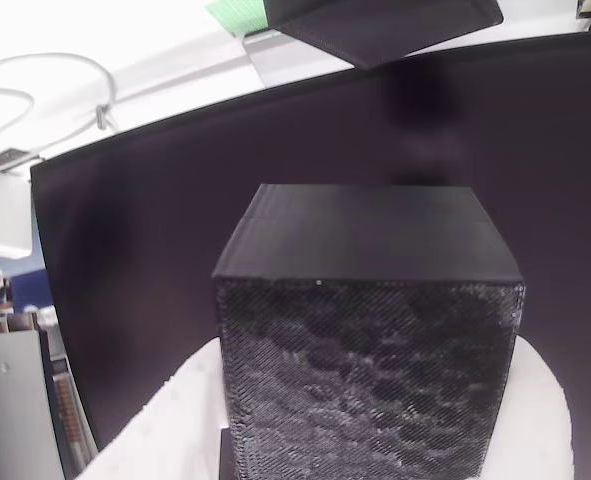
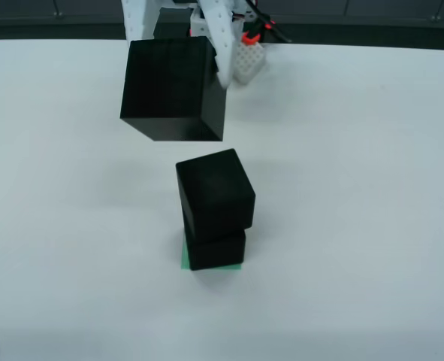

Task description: Stack 3 Blocks on the chosen place.

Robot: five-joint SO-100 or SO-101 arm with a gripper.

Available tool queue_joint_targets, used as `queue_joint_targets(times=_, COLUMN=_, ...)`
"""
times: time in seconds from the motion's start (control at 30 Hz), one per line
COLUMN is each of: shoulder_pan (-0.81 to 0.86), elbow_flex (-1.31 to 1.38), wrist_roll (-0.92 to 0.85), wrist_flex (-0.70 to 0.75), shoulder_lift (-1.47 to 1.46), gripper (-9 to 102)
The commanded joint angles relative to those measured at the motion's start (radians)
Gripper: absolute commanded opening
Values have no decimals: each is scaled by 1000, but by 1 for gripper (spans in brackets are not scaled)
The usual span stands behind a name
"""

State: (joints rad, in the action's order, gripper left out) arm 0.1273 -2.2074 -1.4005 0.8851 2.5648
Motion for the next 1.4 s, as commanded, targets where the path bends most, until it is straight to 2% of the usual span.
queue_joint_targets(times=0.0, shoulder_pan=14, elbow_flex=-57, wrist_roll=-46, wrist_flex=-170, shoulder_lift=41, gripper=20)
queue_joint_targets(times=0.1, shoulder_pan=5, elbow_flex=-146, wrist_roll=-66, wrist_flex=-295, shoulder_lift=75, gripper=20)
queue_joint_targets(times=0.27, shoulder_pan=-31, elbow_flex=-206, wrist_roll=-95, wrist_flex=-316, shoulder_lift=101, gripper=20)
queue_joint_targets(times=0.43, shoulder_pan=-54, elbow_flex=-291, wrist_roll=-114, wrist_flex=-397, shoulder_lift=110, gripper=20)
queue_joint_targets(times=0.77, shoulder_pan=-38, elbow_flex=-492, wrist_roll=-181, wrist_flex=-713, shoulder_lift=51, gripper=20)
queue_joint_targets(times=0.97, shoulder_pan=-41, elbow_flex=-557, wrist_roll=-206, wrist_flex=-807, shoulder_lift=37, gripper=20)
queue_joint_targets(times=1.37, shoulder_pan=-86, elbow_flex=-614, wrist_roll=-206, wrist_flex=-899, shoulder_lift=38, gripper=20)
